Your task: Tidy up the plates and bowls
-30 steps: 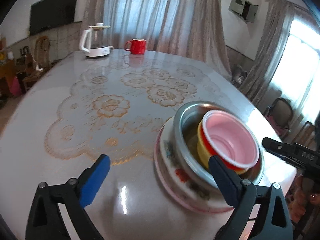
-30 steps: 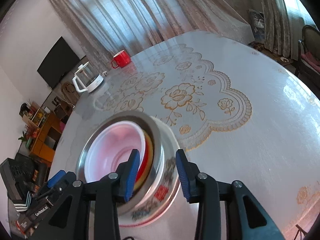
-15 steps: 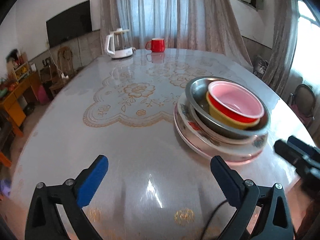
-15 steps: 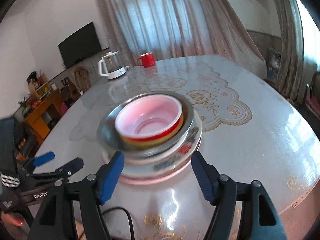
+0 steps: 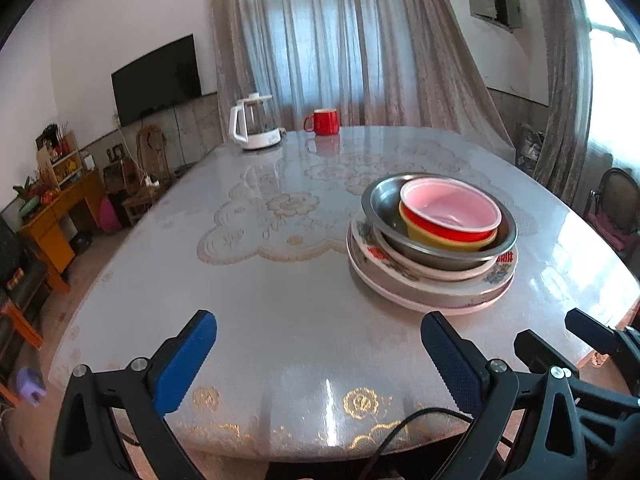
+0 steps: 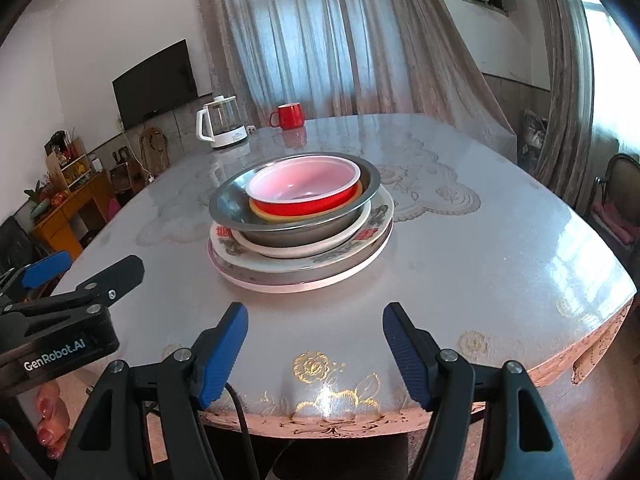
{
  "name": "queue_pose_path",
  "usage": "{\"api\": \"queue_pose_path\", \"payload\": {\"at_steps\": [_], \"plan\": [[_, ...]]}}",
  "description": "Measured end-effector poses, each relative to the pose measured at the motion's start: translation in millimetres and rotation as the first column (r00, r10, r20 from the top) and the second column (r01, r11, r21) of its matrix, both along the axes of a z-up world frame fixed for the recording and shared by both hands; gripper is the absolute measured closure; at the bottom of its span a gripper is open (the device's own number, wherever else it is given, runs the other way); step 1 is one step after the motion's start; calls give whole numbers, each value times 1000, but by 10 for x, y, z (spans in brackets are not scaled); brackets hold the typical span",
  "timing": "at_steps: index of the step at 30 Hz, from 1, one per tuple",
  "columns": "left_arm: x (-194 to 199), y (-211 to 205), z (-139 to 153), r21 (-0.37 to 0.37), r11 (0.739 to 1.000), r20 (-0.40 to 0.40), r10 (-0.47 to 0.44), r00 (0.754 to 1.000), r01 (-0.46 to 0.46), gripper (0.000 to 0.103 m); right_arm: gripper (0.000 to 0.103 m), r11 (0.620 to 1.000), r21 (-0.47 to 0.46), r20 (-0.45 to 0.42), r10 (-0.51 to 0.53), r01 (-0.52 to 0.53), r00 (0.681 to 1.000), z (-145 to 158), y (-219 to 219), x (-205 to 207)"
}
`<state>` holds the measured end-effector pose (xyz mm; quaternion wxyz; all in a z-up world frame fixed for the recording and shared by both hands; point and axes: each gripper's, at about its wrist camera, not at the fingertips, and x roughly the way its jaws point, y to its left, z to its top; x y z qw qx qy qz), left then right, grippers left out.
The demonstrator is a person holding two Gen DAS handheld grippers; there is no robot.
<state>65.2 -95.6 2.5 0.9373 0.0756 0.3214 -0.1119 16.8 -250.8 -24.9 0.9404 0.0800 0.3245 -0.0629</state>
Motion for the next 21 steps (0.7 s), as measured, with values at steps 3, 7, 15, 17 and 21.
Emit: {"api": "queue_pose_path", "payload": {"at_steps": [3, 7, 15, 17, 21], "plan": [[-26, 7, -52, -8, 1000, -31, 2, 1000, -2, 0, 32, 1000, -16, -3, 11, -12, 1000, -9, 68, -13], [-1, 36, -92, -20, 1000, -58, 6, 998, -8, 0, 32, 999, -26, 5, 19, -19, 1000, 4, 110, -25], [-23, 27, -100, -19, 1000, -52, 5, 999, -6, 0, 32, 1000, -10, -15, 11, -11, 1000, -28, 84, -8], [-10, 24, -112, -16, 1000, -61, 7, 998, -8, 0, 32, 1000, -5, -18, 11, -11, 1000, -35, 85, -9], [20, 24, -141, -17, 1000, -79, 6, 997, -7, 0, 32, 1000, -4, -23, 10, -10, 1000, -41, 85, 0]]}}
